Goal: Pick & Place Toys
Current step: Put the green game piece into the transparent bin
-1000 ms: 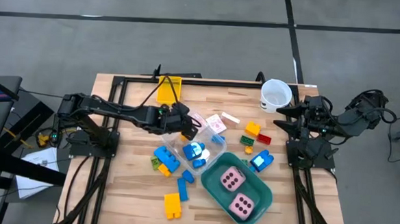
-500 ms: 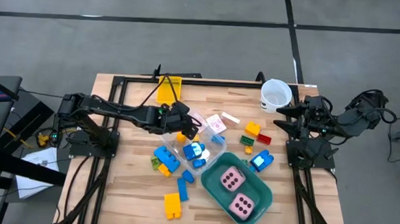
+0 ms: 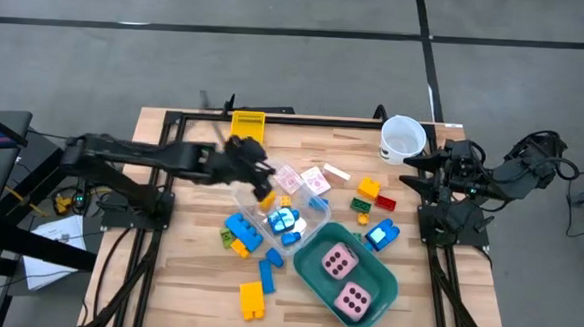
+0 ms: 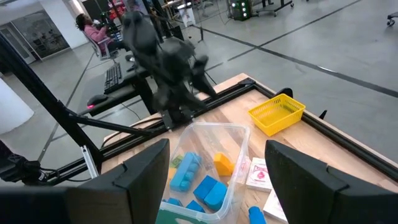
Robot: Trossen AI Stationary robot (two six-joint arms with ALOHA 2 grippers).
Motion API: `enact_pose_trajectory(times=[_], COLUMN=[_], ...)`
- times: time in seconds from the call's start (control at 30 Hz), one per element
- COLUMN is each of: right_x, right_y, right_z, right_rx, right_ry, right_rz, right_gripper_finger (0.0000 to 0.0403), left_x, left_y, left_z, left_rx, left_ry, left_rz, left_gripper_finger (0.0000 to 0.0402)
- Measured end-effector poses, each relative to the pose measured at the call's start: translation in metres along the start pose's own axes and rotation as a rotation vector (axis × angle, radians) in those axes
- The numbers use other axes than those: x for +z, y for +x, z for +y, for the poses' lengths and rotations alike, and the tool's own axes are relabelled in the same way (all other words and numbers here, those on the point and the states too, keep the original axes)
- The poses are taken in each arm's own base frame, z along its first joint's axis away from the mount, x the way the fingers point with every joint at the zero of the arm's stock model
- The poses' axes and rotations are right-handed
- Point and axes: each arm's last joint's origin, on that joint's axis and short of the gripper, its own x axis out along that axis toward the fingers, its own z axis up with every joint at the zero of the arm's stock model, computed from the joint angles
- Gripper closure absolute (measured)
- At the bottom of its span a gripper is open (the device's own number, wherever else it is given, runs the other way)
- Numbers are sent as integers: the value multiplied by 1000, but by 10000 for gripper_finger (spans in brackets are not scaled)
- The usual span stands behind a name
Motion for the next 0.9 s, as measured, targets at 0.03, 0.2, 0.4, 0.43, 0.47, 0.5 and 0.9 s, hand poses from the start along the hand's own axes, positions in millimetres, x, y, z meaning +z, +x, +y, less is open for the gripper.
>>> enact_pose_trajectory(times=[0.03, 0.2, 0.4, 0.43, 0.47, 0.5, 0.9], right_x=[0, 1, 0, 0, 0, 0, 0], right_y=[0, -1, -1, -1, -1, -1, -1], right_z=[-1, -1, -1, -1, -1, -1, -1], right_rx=[1, 3, 2, 2, 3, 3, 3], right_ry=[2, 5, 2, 1, 0, 0, 8], right_rz=[-1, -3, 0, 1, 2, 2, 2], right_gripper_finger=[148, 148, 148, 148, 148, 148, 148], left_x=[4, 14, 10, 8, 5, 3, -82], left_y=[-12, -66, -109, -114, -117, -119, -94], left_z=[4, 27, 41, 43, 43, 43, 13], left_rx=[-40, -211, -311, -321, -331, -344, -507], left_ry=[12, 18, 7, 12, 21, 15, -102], left_rz=[-29, -132, -198, -198, -187, -181, 209], left_gripper_finger=[208, 208, 208, 208, 208, 209, 214])
